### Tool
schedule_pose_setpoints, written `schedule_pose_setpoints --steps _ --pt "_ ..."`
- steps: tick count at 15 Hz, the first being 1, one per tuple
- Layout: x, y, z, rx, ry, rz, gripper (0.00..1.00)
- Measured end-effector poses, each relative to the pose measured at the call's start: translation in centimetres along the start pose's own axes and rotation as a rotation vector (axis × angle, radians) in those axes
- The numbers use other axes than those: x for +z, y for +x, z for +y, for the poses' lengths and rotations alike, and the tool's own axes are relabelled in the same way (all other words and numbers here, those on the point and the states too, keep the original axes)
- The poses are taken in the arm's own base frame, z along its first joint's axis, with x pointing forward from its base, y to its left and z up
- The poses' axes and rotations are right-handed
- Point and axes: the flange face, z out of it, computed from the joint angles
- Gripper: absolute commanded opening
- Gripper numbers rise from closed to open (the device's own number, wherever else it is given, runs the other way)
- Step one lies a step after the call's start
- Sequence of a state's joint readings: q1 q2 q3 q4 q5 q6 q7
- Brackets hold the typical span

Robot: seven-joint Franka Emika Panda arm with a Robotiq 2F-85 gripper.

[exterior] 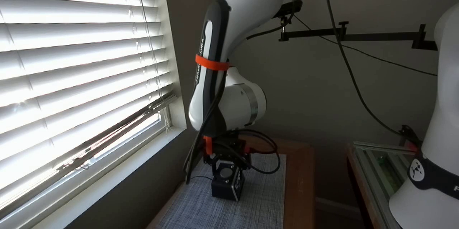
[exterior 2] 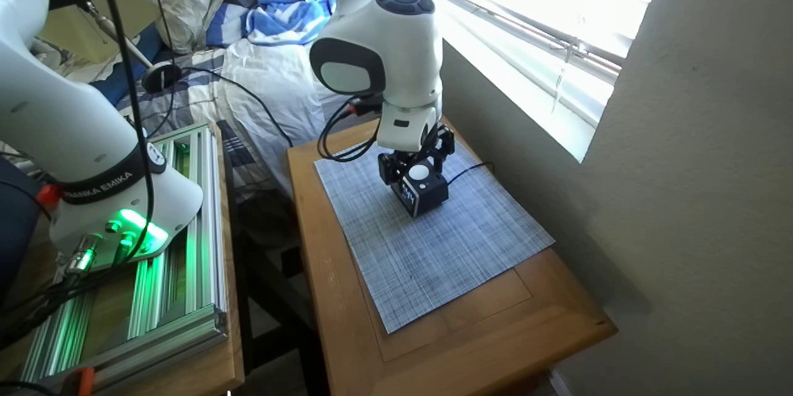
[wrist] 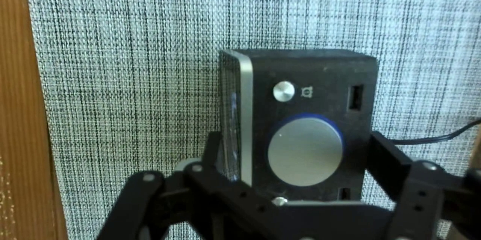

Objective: Twist the clock

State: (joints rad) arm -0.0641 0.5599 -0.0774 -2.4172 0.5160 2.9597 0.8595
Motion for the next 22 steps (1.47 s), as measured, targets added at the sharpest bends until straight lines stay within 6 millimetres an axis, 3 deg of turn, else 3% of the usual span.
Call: schedule_pose_setpoints --steps 7,13,22 --pt "-0.5 -0.2 -0.2 -0.004 0.016 0.011 1.0" --pt "-3.3 -0.7 -0.2 -0.049 0.057 0.058 1.0" --pt "-8.0 -1.5 -0.7 -0.491 0.08 0.123 1.0"
